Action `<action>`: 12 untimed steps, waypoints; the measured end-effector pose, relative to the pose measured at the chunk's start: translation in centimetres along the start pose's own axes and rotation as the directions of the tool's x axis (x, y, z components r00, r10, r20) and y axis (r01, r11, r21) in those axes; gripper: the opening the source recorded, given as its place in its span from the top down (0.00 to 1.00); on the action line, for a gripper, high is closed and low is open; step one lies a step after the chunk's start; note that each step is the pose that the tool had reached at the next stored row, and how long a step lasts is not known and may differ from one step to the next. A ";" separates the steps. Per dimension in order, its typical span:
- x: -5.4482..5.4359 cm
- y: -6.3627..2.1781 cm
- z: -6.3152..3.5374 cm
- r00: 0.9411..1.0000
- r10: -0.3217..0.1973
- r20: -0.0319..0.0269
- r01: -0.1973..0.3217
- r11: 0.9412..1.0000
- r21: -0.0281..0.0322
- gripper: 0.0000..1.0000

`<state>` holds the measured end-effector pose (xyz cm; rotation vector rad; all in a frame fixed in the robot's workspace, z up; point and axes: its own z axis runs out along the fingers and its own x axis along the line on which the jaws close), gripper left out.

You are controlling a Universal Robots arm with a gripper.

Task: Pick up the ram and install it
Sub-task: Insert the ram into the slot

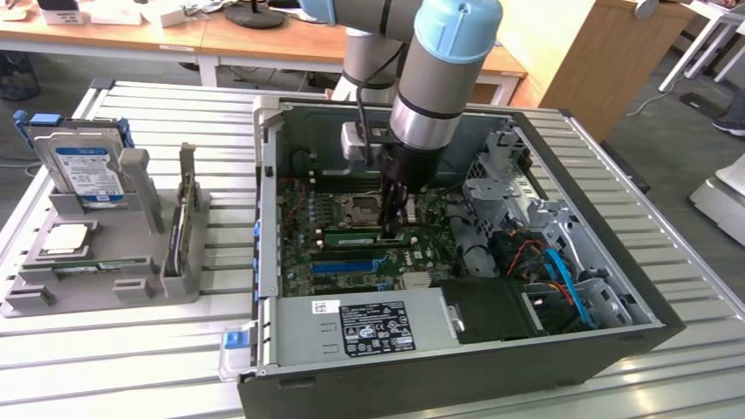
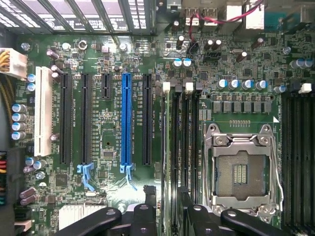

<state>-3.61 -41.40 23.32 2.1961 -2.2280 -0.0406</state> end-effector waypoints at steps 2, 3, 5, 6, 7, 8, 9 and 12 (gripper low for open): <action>0.0 0.01 -0.35 1.000 0.000 0.000 0.000 1.000 0.000 0.69; 0.0 0.01 -0.53 1.000 0.000 0.000 0.000 1.000 0.000 0.69; 0.0 0.02 -0.94 1.000 0.000 0.000 0.000 1.000 0.000 0.69; 0.0 0.03 -1.17 1.000 0.000 0.000 0.000 1.000 0.000 0.69; 0.0 0.04 -1.41 1.000 0.000 0.000 0.000 1.000 0.000 0.69; 0.0 0.05 -1.65 1.000 0.000 0.000 0.000 1.000 0.000 0.69; 0.0 0.05 -1.89 1.000 0.000 0.000 0.000 1.000 0.000 0.69; 0.0 0.07 -2.67 1.000 0.000 0.000 0.000 1.000 0.000 0.69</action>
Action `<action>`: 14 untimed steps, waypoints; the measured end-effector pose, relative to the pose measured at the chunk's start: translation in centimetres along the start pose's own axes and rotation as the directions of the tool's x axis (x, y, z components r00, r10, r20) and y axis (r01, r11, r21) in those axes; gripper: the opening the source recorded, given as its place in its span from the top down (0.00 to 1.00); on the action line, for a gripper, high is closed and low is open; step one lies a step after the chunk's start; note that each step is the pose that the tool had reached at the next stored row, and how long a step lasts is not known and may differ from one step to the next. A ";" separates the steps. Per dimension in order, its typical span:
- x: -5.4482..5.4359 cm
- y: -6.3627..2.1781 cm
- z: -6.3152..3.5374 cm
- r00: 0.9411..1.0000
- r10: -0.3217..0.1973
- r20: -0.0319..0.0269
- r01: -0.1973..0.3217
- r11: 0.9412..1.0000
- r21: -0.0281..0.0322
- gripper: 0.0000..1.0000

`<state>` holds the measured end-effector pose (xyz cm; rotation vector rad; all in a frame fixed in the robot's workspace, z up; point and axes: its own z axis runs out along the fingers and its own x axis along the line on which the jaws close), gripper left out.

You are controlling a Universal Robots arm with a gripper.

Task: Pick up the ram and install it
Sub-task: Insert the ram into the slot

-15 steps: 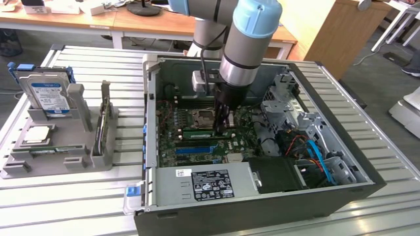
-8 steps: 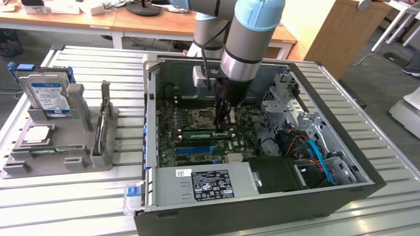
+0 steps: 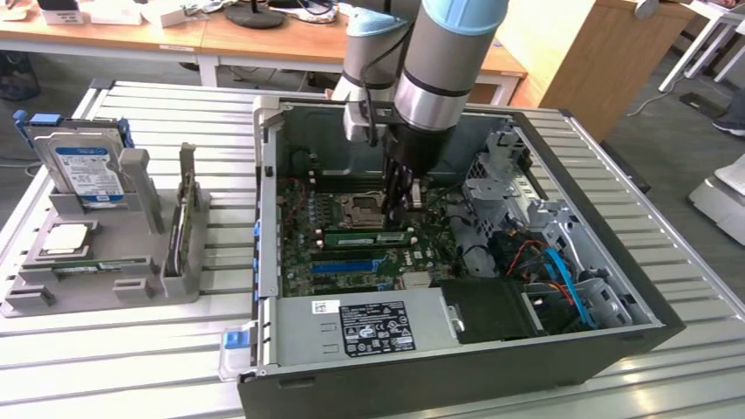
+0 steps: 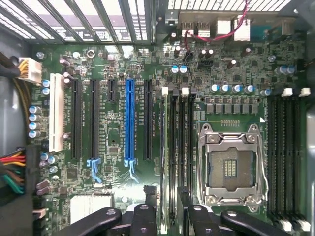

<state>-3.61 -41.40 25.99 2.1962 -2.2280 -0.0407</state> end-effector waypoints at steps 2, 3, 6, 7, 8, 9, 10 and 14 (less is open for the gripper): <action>0.0 0.01 -0.46 1.000 0.000 0.000 0.000 1.000 0.000 0.69; 0.0 0.02 -0.68 1.000 0.000 0.000 0.000 1.000 0.000 0.69; 0.0 0.03 -1.23 1.000 0.000 0.000 0.000 1.000 0.000 0.69; 0.0 0.04 -1.38 1.000 0.000 0.000 0.000 1.000 0.000 0.69; 0.0 0.04 -1.52 1.000 0.000 0.000 0.000 1.000 0.000 0.69; 0.0 0.05 -1.63 1.000 0.000 0.000 0.000 1.000 0.000 0.69; 0.0 0.05 -1.74 1.000 0.000 0.000 0.000 1.000 0.000 0.69; 0.0 0.07 -2.39 1.000 0.000 0.000 0.000 1.000 0.000 0.69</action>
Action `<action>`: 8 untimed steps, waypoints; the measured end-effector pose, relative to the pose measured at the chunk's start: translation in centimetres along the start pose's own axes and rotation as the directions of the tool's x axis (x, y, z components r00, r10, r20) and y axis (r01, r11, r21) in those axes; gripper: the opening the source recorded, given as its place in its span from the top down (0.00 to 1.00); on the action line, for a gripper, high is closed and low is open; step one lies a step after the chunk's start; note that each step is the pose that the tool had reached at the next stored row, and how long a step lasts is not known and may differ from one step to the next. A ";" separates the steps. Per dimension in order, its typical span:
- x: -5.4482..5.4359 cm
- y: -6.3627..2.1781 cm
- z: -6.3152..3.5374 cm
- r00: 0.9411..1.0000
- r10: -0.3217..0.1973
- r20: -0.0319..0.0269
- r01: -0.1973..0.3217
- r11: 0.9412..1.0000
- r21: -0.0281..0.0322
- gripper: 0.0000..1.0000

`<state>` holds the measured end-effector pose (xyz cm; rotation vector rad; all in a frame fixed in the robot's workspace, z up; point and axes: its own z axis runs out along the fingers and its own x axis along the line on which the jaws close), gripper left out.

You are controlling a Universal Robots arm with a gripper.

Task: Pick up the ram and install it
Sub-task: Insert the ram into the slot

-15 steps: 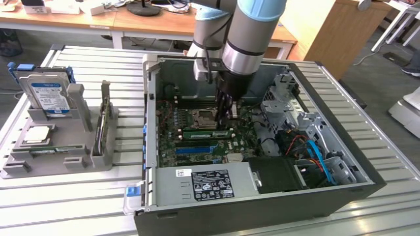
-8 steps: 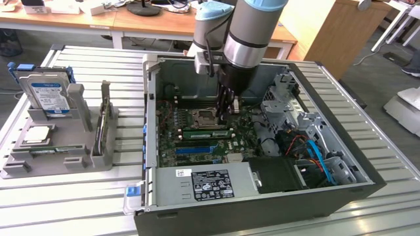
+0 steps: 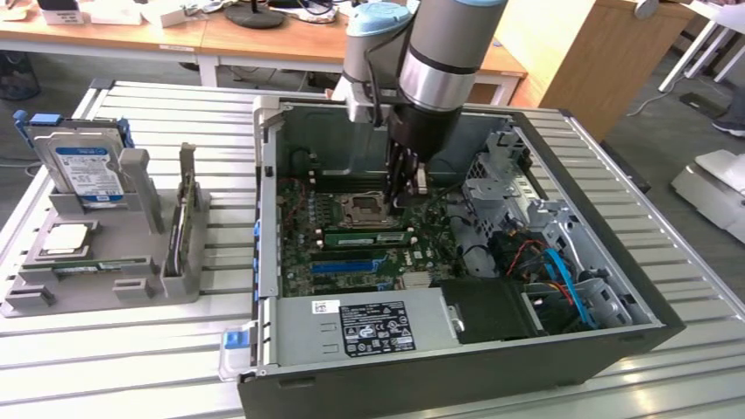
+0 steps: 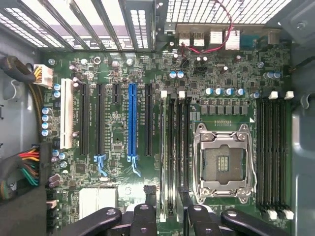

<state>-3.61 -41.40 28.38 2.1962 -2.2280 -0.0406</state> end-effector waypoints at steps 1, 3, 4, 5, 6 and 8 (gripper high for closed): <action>0.0 0.01 -0.18 1.000 0.000 0.000 0.000 1.000 0.000 0.69; 0.0 0.02 -0.52 1.000 0.000 0.000 0.000 1.000 0.000 0.69; 0.0 0.02 -0.68 1.000 0.000 0.000 0.000 1.000 0.000 0.69; 0.0 0.02 -0.83 1.000 0.000 0.000 0.000 1.000 0.000 0.69; 0.0 0.03 -1.00 1.000 0.000 0.000 0.000 1.000 0.000 0.69; 0.0 0.04 -1.30 1.000 0.000 0.000 0.000 1.000 0.000 0.69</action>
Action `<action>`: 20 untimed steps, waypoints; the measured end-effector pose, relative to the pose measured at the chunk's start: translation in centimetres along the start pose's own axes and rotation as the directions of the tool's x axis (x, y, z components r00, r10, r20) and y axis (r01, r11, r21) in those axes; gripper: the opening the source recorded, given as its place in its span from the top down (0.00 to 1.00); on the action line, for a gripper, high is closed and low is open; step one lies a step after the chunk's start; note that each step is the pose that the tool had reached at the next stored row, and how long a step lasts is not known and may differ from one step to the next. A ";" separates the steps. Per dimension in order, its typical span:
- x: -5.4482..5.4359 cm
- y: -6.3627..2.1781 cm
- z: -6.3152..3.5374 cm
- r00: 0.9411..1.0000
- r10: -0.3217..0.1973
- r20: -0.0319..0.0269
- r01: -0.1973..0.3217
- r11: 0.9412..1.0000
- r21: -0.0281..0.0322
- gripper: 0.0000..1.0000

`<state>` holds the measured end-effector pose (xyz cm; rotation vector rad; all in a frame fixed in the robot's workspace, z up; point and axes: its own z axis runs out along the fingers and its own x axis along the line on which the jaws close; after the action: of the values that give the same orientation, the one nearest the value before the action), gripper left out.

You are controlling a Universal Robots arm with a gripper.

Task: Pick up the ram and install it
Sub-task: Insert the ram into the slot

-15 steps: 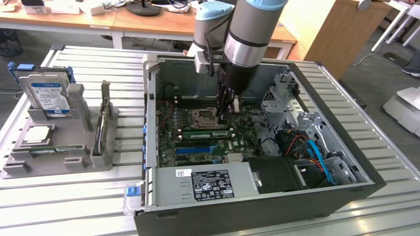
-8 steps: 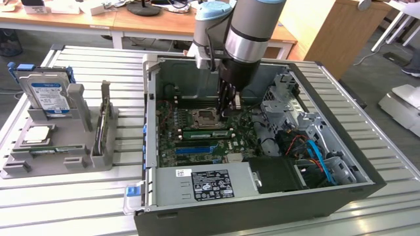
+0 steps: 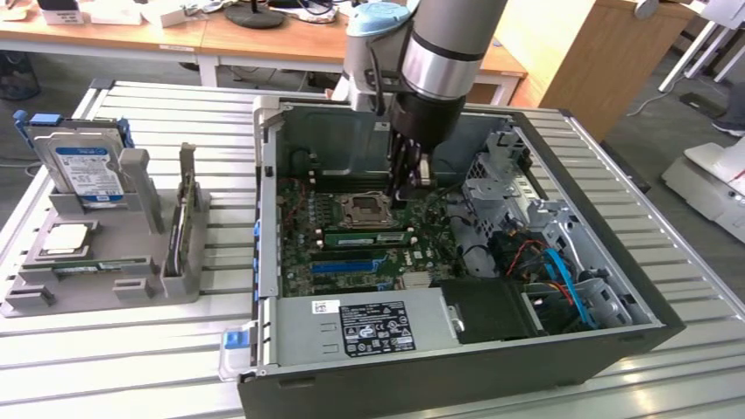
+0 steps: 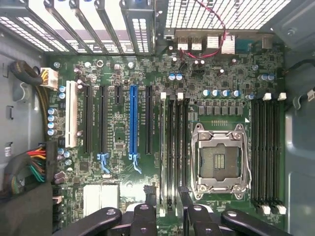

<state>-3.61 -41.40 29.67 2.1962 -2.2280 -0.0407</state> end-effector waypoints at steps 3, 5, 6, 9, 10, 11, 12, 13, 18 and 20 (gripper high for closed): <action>0.0 0.01 -0.32 1.000 0.000 0.000 0.000 1.000 0.000 0.69; 0.0 0.01 -0.52 1.000 0.000 0.000 0.000 1.000 0.000 0.69; 0.0 0.02 -0.62 1.000 0.000 0.000 0.000 1.000 0.000 0.69; 0.0 0.03 -0.92 1.000 0.000 0.000 0.000 1.000 0.000 0.69; 0.0 0.03 -1.00 1.000 0.000 0.000 0.000 1.000 0.000 0.69; 0.0 0.03 -1.08 1.000 0.000 0.000 0.000 1.000 0.000 0.69; 0.0 0.03 -1.16 1.000 0.000 0.000 0.000 1.000 0.000 0.69; 0.0 0.03 -1.20 1.000 0.000 0.000 0.000 1.000 0.000 0.69; 0.0 0.03 -1.21 1.000 0.000 0.000 0.000 1.000 0.000 0.69; 0.0 0.03 -1.21 1.000 0.000 0.000 0.000 1.000 0.000 0.69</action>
<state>-3.61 -41.40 30.89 2.1962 -2.2280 -0.0406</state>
